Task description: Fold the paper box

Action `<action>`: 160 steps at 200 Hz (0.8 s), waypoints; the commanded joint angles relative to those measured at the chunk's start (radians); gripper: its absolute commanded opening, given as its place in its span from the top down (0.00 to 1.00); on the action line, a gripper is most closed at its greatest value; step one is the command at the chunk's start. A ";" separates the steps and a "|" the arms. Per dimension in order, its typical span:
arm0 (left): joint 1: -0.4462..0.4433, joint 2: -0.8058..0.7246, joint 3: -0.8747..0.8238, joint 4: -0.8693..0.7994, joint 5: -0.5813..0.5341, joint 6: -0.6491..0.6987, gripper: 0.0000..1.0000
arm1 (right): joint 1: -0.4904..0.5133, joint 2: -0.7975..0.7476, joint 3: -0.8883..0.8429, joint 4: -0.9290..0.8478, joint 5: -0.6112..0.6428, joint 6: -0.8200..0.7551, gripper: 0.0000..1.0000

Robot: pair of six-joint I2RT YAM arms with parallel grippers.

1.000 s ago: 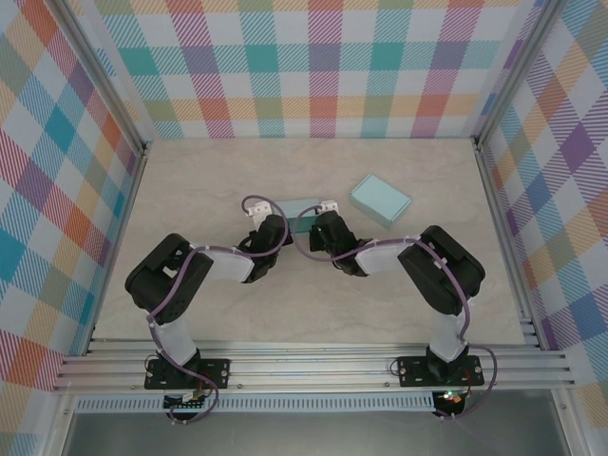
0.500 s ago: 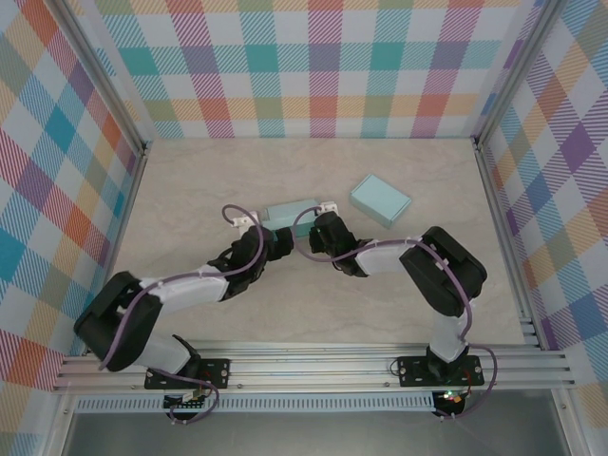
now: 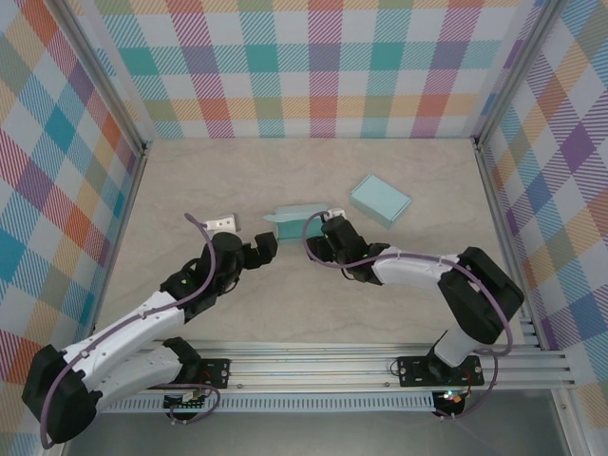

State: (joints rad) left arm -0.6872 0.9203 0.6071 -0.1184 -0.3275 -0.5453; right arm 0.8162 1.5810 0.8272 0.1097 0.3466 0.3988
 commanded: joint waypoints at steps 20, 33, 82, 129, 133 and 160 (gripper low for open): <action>0.012 0.043 0.170 -0.101 0.025 0.112 0.00 | 0.020 -0.191 0.017 -0.180 -0.009 0.041 0.00; 0.043 0.110 0.248 -0.142 0.054 0.136 0.00 | 0.017 -0.233 0.056 -0.246 0.015 0.043 0.00; 0.136 0.398 0.477 -0.185 0.139 0.193 0.06 | -0.097 -0.168 0.308 -0.477 -0.011 0.069 0.00; 0.184 0.662 0.585 -0.179 0.234 0.185 0.13 | -0.214 0.058 0.478 -0.554 -0.182 0.054 0.00; 0.186 0.682 0.589 -0.179 0.242 0.186 0.14 | -0.217 0.076 0.488 -0.557 -0.192 0.051 0.00; 0.190 0.782 0.584 -0.168 0.264 0.167 0.20 | -0.235 0.180 0.521 -0.569 -0.248 0.038 0.01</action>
State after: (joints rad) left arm -0.5076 1.6447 1.1770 -0.2630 -0.1150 -0.3748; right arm 0.5884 1.7008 1.3109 -0.3893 0.1940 0.4519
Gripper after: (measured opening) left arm 0.828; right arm 0.998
